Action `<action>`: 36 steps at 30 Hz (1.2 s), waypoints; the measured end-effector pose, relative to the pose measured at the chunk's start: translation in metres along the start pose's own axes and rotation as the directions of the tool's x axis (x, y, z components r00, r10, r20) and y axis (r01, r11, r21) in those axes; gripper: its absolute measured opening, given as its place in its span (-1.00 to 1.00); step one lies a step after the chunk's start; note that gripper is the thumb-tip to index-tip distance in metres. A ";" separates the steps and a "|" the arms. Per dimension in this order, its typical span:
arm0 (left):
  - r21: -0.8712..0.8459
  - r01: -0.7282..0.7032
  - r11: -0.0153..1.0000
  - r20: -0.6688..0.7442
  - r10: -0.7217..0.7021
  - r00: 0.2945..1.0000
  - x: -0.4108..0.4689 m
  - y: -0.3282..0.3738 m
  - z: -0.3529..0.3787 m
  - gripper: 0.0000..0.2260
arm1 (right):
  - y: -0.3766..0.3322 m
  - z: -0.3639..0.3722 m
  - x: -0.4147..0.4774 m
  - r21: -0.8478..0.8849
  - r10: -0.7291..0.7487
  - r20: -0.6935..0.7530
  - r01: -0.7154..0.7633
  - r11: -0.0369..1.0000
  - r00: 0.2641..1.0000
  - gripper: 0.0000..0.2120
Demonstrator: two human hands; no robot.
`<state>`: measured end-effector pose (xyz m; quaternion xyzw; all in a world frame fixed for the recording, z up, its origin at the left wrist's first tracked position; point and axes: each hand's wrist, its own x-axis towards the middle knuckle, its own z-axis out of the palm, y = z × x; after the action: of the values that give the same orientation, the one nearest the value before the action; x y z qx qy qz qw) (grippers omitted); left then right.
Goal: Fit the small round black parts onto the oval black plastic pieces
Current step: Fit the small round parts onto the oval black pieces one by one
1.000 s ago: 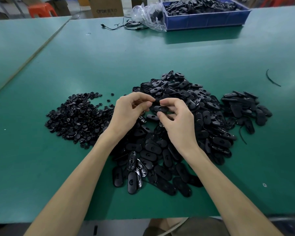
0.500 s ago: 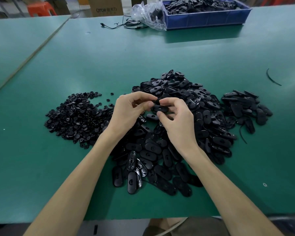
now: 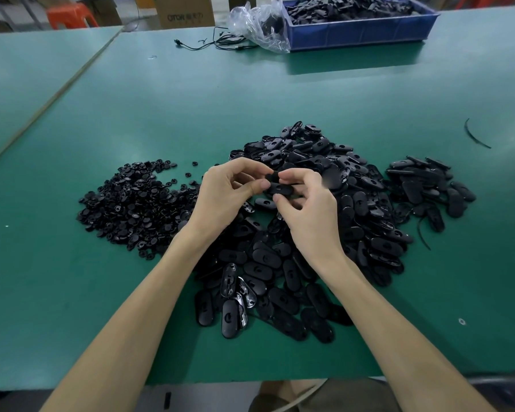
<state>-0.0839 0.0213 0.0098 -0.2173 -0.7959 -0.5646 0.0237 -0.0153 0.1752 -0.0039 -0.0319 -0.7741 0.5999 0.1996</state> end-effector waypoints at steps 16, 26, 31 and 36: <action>0.014 -0.028 1.000 -0.029 0.028 0.999 -0.002 0.003 0.004 -0.92 | 0.003 0.001 0.001 -0.009 -0.013 -0.001 0.013 1.000 1.000 -0.64; 0.046 -0.005 0.999 -0.061 0.008 0.998 -0.001 0.003 0.003 -0.88 | 0.003 0.001 0.002 -0.034 -0.020 -0.012 0.020 0.999 1.000 -0.59; 0.040 0.026 0.999 -0.043 -0.024 0.999 -0.002 0.003 0.003 -0.88 | 0.003 0.001 0.001 -0.056 -0.026 -0.026 0.024 0.998 0.999 -0.57; 0.019 0.038 0.999 -0.059 -0.037 0.998 -0.004 0.004 0.004 -0.80 | 0.002 0.002 0.001 -0.060 -0.027 -0.025 0.025 0.998 0.999 -0.58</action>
<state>-0.0784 0.0249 0.0108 -0.1855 -0.8044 -0.5631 0.0386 -0.0173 0.1744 -0.0060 -0.0356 -0.7894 0.5733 0.2164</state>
